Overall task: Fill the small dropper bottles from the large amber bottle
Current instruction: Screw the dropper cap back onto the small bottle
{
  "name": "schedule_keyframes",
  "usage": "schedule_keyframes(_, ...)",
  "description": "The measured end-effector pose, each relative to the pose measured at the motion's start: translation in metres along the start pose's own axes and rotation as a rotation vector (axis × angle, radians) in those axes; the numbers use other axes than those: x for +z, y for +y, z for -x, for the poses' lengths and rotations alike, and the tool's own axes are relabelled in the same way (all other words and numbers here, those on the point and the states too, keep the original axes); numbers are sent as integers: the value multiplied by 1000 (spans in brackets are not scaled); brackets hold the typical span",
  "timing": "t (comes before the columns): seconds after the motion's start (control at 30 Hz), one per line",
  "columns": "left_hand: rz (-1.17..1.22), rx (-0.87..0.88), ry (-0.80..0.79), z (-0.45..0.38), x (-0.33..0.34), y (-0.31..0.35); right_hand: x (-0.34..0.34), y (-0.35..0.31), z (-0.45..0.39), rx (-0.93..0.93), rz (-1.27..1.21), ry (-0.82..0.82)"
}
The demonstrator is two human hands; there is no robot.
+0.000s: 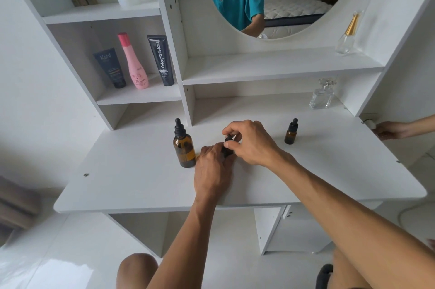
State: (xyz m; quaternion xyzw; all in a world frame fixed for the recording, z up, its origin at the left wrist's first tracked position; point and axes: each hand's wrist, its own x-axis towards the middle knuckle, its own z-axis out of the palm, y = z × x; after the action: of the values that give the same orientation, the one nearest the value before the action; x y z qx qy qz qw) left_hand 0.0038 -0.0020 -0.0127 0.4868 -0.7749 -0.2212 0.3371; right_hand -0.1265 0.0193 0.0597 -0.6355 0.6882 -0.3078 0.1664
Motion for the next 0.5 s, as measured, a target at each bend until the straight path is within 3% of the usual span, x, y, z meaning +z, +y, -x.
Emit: schedule_keyframes(0.5, -34, 16, -8, -1, 0, 0, 3, -1, 0, 2, -3, -2)
